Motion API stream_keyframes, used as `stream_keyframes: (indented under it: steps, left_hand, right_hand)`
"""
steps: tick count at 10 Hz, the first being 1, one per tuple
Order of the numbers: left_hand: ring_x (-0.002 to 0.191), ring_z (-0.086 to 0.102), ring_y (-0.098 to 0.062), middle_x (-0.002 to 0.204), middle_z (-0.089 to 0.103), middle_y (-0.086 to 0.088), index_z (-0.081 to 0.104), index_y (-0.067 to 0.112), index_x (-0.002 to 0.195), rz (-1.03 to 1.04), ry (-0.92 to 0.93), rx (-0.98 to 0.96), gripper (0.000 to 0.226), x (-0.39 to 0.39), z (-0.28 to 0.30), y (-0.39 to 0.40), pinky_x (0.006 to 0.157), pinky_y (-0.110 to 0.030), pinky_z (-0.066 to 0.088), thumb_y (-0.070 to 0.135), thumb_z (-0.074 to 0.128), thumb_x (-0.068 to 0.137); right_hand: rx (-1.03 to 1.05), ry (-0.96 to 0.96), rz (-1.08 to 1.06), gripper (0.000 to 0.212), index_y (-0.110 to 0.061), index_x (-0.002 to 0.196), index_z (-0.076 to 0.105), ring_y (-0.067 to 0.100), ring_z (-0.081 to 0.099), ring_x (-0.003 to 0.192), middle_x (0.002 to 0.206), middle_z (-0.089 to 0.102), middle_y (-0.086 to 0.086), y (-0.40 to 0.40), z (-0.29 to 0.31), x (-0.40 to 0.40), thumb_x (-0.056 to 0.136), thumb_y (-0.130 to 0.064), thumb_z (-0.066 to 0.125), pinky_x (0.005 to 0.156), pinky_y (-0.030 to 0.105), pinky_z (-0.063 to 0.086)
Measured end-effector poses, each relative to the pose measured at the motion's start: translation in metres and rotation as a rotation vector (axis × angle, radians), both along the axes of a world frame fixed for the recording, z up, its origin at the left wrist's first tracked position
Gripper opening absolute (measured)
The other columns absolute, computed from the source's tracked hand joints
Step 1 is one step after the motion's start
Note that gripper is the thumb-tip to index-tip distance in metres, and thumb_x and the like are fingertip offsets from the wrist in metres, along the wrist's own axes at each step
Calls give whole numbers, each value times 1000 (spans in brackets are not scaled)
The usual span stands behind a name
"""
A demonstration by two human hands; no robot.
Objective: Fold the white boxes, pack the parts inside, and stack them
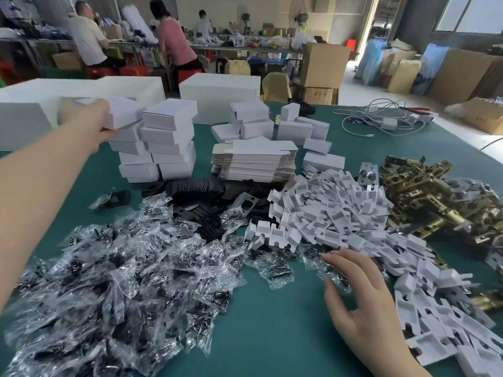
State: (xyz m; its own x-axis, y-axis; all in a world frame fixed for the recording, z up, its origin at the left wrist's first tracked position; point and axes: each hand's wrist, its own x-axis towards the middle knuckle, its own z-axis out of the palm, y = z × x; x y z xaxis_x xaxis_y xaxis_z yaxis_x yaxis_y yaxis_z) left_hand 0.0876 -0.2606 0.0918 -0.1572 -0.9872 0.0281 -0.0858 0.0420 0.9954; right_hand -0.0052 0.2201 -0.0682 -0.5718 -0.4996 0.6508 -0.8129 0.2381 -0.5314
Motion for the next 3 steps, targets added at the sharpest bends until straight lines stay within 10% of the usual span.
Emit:
stream_keyframes:
  steps: [3]
  left_hand:
    - [123,55,-31,140,54,-12,51,10,139,21,-216,-123,53,-13,-17,-11,99,-38,45,41,53,95]
  right_hand:
    - [40,10,-17,32,-19,110,69,-3,49,116,114,56,-11,-1,-2,-2,79,-10,65,101,8,32]
